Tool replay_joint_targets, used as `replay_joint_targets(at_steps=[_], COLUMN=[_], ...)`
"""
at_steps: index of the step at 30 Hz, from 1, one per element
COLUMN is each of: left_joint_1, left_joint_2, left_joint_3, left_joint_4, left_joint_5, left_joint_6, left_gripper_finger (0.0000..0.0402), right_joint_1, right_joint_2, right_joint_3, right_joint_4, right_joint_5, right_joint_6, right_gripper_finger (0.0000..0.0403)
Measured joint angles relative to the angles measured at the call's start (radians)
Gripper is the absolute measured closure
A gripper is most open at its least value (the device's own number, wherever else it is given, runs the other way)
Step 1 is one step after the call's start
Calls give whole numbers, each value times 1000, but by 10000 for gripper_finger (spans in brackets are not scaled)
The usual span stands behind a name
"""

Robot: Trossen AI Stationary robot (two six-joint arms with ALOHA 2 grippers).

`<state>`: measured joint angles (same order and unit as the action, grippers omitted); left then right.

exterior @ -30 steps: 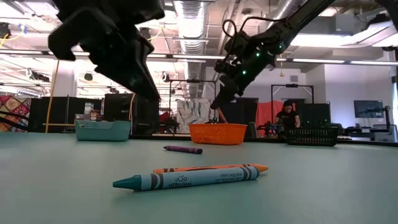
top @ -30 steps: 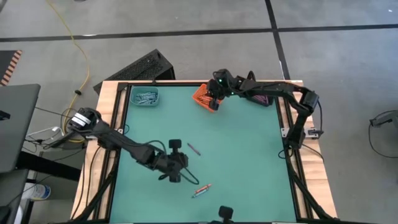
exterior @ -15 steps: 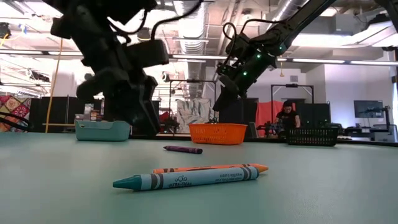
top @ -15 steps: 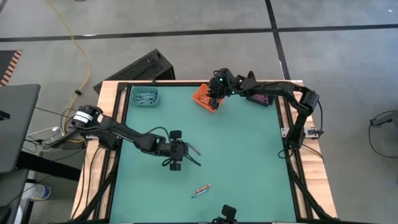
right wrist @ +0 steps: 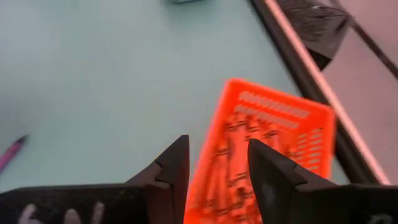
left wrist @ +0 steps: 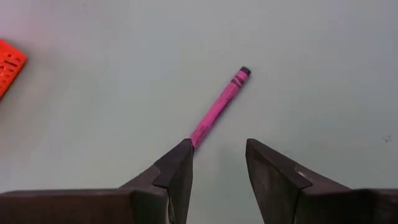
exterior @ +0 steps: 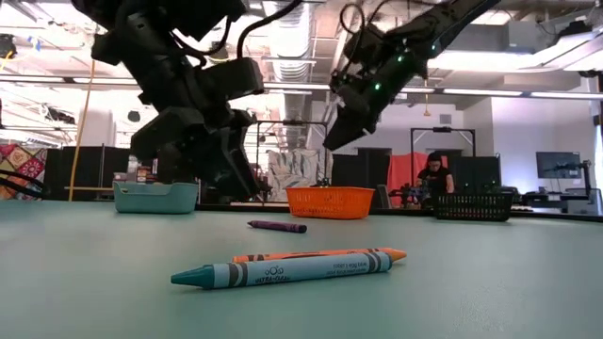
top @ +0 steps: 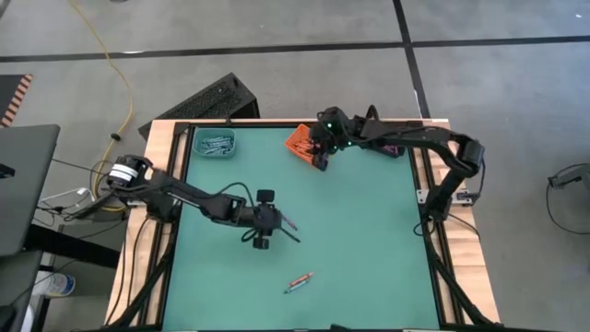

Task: Sort crayons
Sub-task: Put the violet crayon into the black bin

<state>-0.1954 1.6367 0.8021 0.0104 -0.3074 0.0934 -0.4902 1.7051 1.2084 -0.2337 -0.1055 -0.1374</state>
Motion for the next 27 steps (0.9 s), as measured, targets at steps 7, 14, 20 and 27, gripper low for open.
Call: replay_joint_targets(at_steps=[7, 14, 20, 27], left_joint_1=[67, 104, 134, 177], left_joint_2=[0, 0, 0, 0], left_joint_3=[0, 0, 0, 0], left_joint_4=[5, 12, 61, 74], left_joint_5=[79, 184, 252, 360], left_joint_6=[34, 103, 156, 182], left_gripper_finger=[264, 264, 264, 264], right_joint_1=[115, 282, 481, 719], right_joint_2=[-95, -193, -202, -190], right_joint_3=[0, 0, 0, 0], right_joint_4=[-175, -419, -527, -531], right_joint_5=[0, 1, 0, 55], right_joint_6=[8, 136, 261, 432], right_gripper_finger=[257, 261, 261, 261])
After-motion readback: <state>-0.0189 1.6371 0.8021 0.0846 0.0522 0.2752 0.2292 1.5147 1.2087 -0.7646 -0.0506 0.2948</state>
